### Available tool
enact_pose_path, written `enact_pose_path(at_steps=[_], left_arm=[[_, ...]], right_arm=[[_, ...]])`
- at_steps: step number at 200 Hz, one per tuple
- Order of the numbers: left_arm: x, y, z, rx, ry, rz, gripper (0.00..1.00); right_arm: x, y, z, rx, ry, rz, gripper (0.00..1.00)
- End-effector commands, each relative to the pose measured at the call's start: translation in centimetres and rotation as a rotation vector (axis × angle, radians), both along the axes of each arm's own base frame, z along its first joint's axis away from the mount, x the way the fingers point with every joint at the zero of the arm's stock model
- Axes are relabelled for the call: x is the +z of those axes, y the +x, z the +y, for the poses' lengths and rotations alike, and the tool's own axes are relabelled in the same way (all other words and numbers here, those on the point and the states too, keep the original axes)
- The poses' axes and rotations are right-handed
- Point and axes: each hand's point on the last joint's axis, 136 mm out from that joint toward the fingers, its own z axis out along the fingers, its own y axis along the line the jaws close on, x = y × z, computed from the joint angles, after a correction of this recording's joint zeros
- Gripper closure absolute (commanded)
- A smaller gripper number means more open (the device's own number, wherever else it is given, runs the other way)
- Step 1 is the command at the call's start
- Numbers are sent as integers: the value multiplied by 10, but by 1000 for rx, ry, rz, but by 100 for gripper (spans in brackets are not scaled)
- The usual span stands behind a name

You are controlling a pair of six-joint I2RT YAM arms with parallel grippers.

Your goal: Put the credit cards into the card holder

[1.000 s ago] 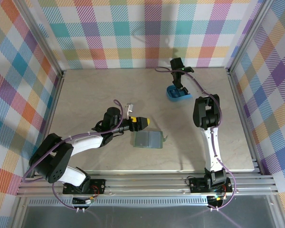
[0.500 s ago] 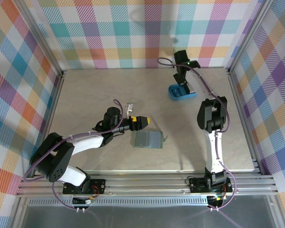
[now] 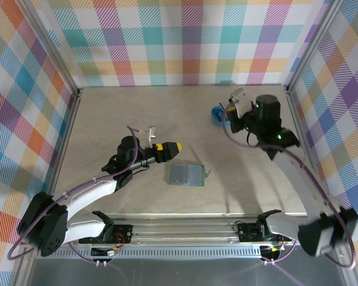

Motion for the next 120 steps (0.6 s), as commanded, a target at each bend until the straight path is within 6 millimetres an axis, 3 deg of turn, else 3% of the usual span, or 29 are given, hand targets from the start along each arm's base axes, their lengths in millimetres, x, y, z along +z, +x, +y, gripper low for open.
enact_pose_path(at_steps=[1, 44, 61, 93, 120], left_arm=[[18, 0, 13, 58, -17, 33, 11], [41, -15, 22, 67, -77, 38, 11], [46, -20, 22, 58, -93, 47, 11], [52, -25, 24, 54, -105, 82, 11], [60, -30, 32, 82, -107, 100, 10]], right_arm=[[17, -28, 19, 176, 31, -219, 100], [14, -108, 38, 425, -106, -568, 100], [11, -130, 44, 471, -136, -683, 100], [-12, -154, 55, 541, -289, -838, 100], [-21, -153, 60, 547, -296, -777, 100]])
